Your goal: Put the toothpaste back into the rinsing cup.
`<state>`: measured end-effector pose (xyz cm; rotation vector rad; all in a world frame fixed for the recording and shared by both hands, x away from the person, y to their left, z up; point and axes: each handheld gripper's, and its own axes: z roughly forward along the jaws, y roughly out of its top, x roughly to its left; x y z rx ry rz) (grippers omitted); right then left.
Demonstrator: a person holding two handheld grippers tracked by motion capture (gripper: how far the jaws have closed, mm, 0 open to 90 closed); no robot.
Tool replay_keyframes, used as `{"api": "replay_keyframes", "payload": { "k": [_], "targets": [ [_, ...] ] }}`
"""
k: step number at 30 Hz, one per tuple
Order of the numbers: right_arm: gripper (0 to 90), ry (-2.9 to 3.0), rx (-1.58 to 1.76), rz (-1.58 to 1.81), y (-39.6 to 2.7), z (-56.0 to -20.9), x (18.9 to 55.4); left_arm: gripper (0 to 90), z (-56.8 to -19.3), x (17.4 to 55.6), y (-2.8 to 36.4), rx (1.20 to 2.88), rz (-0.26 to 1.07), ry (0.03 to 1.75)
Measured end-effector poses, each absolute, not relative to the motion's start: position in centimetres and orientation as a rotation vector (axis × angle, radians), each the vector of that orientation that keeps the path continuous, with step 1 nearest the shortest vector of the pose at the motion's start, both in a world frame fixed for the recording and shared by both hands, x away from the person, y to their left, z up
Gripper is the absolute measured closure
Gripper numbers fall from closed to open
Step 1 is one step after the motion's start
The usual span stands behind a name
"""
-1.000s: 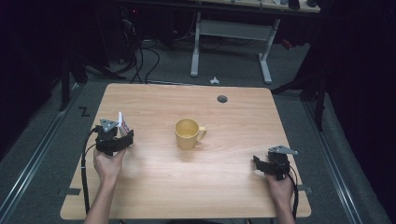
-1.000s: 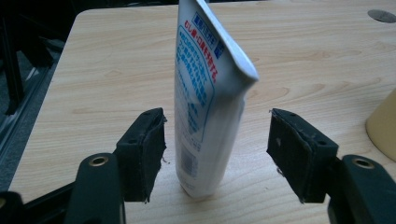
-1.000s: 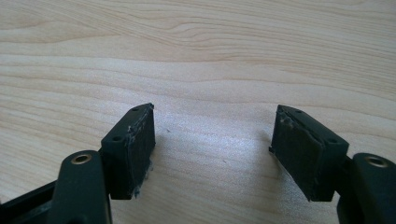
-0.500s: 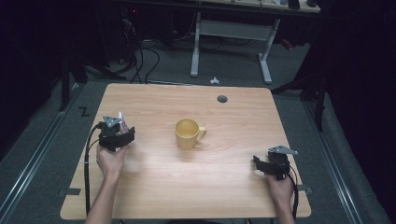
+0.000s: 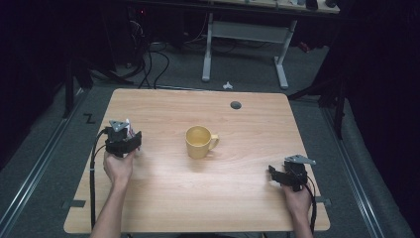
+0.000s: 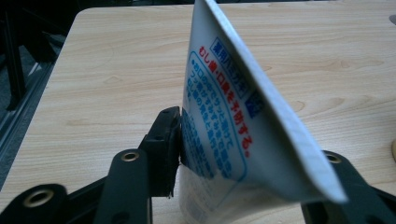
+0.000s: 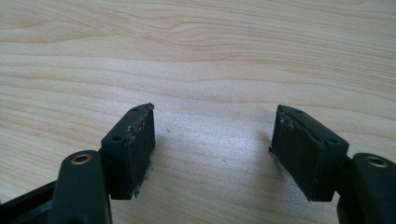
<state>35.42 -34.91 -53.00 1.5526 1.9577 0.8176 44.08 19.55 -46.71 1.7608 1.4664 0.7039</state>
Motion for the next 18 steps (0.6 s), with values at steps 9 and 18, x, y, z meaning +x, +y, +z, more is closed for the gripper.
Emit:
{"api": "replay_keyframes", "payload": {
  "k": [9, 18],
  "targets": [
    [30.3, 1.958, 1.552, 0.818, -34.91, -53.0, 35.42, 61.0, -46.86, 44.23, 19.6, 1.766, 0.704, 1.464],
    [30.3, 1.958, 1.553, 0.818, -34.91, -53.0, 35.42, 67.0, -46.83, 44.07, 19.45, 1.782, 0.707, 1.452]
  ]
}}
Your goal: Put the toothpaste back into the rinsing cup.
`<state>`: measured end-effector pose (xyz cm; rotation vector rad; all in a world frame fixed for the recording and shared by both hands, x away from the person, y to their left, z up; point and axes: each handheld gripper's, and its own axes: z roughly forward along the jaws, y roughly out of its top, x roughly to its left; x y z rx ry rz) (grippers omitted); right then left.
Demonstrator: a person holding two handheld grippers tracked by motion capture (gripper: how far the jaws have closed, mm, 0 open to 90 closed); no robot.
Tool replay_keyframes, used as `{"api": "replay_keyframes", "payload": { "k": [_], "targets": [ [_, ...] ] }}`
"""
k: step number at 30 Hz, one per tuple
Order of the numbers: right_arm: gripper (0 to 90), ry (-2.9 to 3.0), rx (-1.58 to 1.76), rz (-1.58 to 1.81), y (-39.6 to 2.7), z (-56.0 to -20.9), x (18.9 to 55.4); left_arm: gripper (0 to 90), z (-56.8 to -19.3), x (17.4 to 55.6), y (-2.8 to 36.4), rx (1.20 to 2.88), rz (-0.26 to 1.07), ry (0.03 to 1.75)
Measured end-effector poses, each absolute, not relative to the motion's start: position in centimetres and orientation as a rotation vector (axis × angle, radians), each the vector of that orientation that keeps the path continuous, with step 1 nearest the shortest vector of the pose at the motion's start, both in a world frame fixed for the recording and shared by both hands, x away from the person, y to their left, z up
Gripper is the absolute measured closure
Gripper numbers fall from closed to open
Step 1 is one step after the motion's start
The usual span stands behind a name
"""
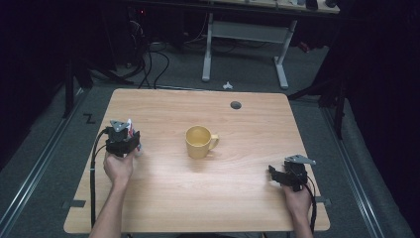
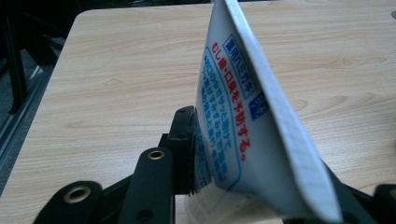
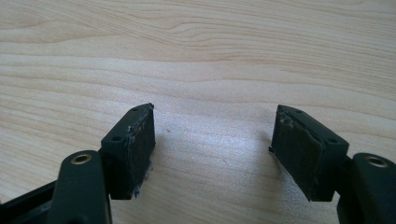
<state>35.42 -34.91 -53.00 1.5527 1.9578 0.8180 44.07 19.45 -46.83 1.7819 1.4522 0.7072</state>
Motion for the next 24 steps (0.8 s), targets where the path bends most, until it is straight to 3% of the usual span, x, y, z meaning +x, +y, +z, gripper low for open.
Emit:
{"api": "replay_keyframes", "payload": {
  "k": [24],
  "targets": [
    [30.2, 1.958, 1.552, 0.818, -34.92, -53.0, 35.41, 67.9, -46.13, 43.52, 19.42, 1.746, 0.672, 1.395]
  ]
}}
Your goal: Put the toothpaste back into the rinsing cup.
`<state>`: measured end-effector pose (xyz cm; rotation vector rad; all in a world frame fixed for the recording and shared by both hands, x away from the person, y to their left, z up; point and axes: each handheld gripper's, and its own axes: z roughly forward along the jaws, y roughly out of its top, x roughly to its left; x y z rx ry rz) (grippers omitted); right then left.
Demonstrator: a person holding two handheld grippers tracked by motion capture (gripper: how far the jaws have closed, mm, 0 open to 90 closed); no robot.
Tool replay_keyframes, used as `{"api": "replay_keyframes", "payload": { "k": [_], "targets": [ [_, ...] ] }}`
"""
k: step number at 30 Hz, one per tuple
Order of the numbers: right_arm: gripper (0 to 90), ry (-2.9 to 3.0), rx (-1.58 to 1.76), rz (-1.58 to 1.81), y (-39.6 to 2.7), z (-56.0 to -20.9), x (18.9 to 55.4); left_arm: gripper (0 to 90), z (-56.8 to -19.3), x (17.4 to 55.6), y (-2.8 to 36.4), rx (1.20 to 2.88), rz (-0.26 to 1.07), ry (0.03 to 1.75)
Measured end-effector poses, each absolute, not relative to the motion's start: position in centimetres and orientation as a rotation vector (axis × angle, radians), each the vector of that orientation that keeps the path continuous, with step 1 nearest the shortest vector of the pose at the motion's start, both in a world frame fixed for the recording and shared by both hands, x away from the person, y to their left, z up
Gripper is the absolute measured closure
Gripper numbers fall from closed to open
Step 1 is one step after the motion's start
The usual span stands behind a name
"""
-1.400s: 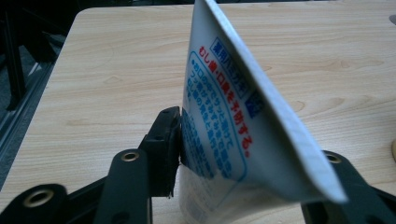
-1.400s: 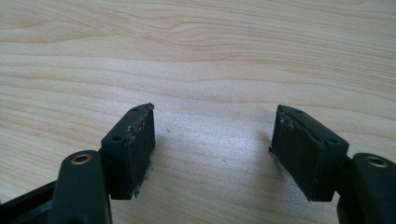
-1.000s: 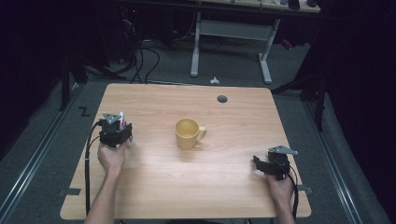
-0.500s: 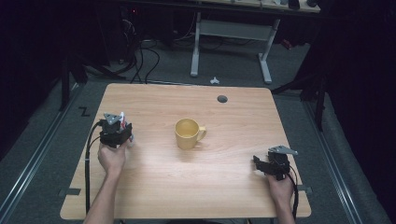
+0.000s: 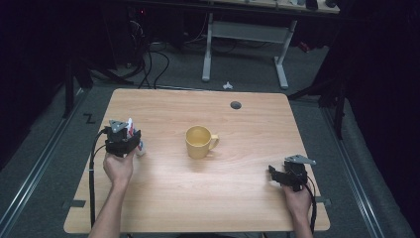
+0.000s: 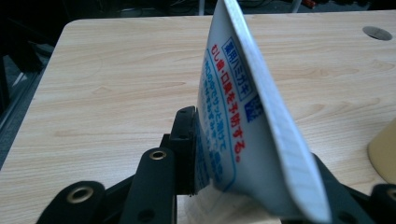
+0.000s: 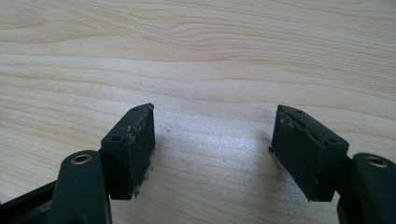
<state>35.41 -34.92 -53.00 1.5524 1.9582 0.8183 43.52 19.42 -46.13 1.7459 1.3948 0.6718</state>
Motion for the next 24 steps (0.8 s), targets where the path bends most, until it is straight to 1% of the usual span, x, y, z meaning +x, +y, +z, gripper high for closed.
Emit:
{"api": "replay_keyframes", "payload": {
  "k": [24],
  "targets": [
    [30.3, 1.959, 1.552, 0.818, -34.9, -53.0, 35.4, 67.9, -45.2, 41.9, 18.5, 1.79, 0.612, 1.31]
  ]
}}
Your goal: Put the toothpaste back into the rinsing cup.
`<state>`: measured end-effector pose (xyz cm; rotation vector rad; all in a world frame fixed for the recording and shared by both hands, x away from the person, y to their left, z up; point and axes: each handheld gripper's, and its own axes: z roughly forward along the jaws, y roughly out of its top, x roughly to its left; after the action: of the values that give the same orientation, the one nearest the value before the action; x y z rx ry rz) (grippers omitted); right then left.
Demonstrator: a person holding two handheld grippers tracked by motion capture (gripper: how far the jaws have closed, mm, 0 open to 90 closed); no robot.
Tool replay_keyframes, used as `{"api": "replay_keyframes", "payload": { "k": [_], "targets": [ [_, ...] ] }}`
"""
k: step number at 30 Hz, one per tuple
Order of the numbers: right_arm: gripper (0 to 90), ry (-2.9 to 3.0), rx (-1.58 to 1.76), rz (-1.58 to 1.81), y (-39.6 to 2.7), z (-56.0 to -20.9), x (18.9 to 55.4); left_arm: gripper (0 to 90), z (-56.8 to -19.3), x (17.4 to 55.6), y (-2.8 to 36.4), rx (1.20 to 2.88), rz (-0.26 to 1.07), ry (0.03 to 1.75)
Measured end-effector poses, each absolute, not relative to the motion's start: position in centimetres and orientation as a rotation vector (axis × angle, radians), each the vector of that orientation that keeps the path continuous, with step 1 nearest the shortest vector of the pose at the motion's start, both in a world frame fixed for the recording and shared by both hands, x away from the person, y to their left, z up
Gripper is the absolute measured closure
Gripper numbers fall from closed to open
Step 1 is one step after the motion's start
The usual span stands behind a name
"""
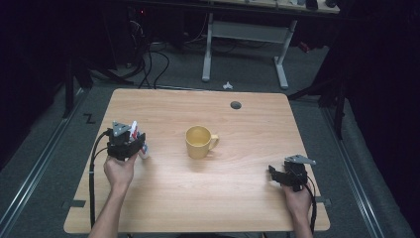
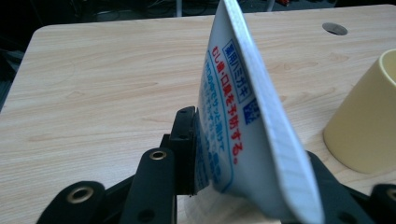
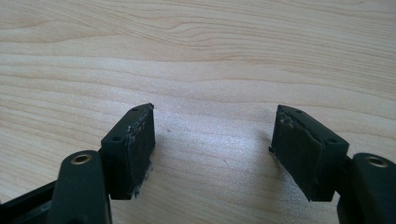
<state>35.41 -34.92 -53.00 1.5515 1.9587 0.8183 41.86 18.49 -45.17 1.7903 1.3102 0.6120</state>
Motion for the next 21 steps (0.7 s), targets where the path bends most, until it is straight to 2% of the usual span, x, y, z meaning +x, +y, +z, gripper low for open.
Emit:
{"api": "replay_keyframes", "payload": {
  "k": [21],
  "targets": [
    [30.2, 1.959, 1.551, 0.819, -34.92, -53.0, 35.41, 68.0, -44.82, 41.33, 17.92, 1.798, 0.581, 1.279]
  ]
}}
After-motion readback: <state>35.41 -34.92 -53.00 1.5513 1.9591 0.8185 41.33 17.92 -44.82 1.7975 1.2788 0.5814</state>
